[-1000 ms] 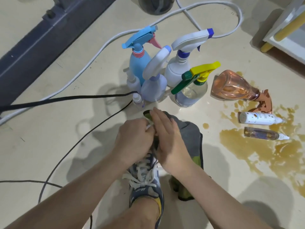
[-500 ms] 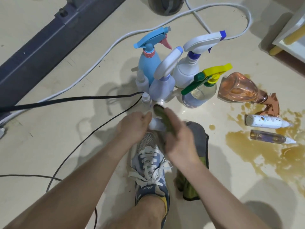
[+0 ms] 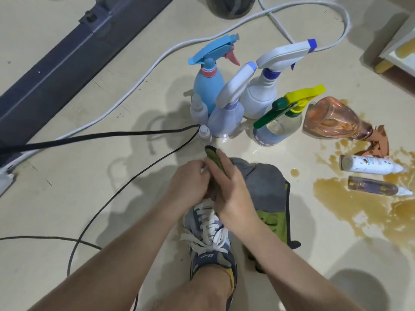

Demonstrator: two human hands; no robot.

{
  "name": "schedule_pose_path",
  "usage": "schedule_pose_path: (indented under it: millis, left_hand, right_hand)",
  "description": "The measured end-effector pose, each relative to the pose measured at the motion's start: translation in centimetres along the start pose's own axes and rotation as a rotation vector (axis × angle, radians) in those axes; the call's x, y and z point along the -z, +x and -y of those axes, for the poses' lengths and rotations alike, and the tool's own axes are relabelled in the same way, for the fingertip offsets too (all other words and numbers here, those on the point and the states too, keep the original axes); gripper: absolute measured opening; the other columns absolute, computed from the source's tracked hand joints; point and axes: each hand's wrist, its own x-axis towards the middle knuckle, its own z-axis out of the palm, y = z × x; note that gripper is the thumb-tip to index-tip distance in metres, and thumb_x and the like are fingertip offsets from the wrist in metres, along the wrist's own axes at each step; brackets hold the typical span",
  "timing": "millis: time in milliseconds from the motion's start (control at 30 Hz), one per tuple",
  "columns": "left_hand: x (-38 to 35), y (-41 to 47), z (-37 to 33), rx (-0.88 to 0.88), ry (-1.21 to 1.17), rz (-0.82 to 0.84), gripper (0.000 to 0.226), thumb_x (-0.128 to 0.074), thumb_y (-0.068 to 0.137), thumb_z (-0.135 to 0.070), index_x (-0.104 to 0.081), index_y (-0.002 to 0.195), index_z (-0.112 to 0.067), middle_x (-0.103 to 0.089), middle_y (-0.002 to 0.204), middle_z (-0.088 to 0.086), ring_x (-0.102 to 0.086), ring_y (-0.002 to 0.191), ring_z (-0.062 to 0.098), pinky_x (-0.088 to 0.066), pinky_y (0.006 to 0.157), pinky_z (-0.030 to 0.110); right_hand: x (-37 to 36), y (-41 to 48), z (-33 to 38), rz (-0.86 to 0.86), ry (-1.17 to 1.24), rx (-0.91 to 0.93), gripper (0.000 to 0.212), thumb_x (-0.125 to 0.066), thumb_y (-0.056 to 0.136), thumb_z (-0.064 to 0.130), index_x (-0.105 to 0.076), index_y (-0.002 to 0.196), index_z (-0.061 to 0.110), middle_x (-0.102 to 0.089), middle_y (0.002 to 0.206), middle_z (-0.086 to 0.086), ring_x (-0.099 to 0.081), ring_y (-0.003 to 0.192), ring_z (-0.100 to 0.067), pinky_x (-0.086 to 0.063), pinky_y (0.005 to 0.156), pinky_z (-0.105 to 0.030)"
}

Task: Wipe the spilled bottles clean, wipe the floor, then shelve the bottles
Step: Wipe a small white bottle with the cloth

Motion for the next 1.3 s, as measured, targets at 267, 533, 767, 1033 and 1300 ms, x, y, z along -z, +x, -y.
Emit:
schedule_pose_path:
  millis: [267, 533, 767, 1033, 1300]
  left_hand:
    - [-0.4, -1.3, -0.6, -0.228, -0.087, -0.102, 0.028, -0.066, 0.088, -0.023, -0.067, 0.115, -0.028, -0.071, 0.095, -0.008, -0.063, 0.086, 0.01, -0.049, 0.076, 0.025]
    - [-0.5, 0.3, -2.3, -0.245, -0.137, -0.127, 0.021, -0.065, 0.07, -0.034, -0.071, 0.09, -0.028, -0.072, 0.074, -0.006, -0.067, 0.074, 0.011, -0.054, 0.072, 0.033]
    - [-3.2, 1.8, -3.8, -0.341, -0.116, 0.014, 0.045, -0.067, 0.079, -0.03, -0.061, 0.123, -0.039, -0.069, 0.088, -0.006, -0.064, 0.085, 0.013, -0.053, 0.088, 0.036]
    - [-4.2, 2.4, -6.5, -0.342, -0.178, 0.007, 0.051, -0.049, 0.078, -0.066, -0.051, 0.1, -0.021, -0.06, 0.076, -0.007, -0.057, 0.07, 0.009, -0.045, 0.064, 0.033]
    - [-3.8, -0.8, -7.7, -0.543, 0.148, -0.245, 0.053, -0.028, 0.092, -0.061, -0.057, 0.107, -0.02, -0.064, 0.079, 0.003, -0.06, 0.077, 0.029, -0.044, 0.061, 0.039]
  right_hand:
    - [2.9, 1.6, -3.2, -0.105, 0.203, -0.466, 0.062, -0.038, 0.088, -0.017, -0.04, 0.146, 0.006, -0.049, 0.139, 0.0, -0.049, 0.129, -0.017, -0.03, 0.095, 0.003]
    - [4.1, 1.0, 1.9, -0.184, 0.558, -0.438, 0.064, -0.035, 0.088, -0.021, -0.034, 0.147, 0.004, -0.047, 0.14, 0.009, -0.048, 0.115, 0.022, -0.037, 0.099, -0.005]
    - [6.6, 2.1, -0.9, -0.233, 0.679, -0.703, 0.066, -0.045, 0.088, -0.016, -0.053, 0.137, 0.029, -0.068, 0.121, -0.004, -0.066, 0.109, -0.024, -0.053, 0.097, -0.049]
    - [10.1, 0.9, -1.0, -0.498, 1.051, -0.767, 0.04, -0.06, 0.088, -0.008, -0.06, 0.127, 0.001, -0.067, 0.114, -0.028, -0.067, 0.098, -0.037, -0.053, 0.093, -0.055]
    - [10.8, -0.6, 1.4, -0.582, 0.585, -0.594, 0.012, -0.073, 0.083, 0.002, -0.076, 0.088, 0.013, -0.076, 0.085, -0.008, -0.069, 0.078, -0.023, -0.059, 0.082, -0.043]
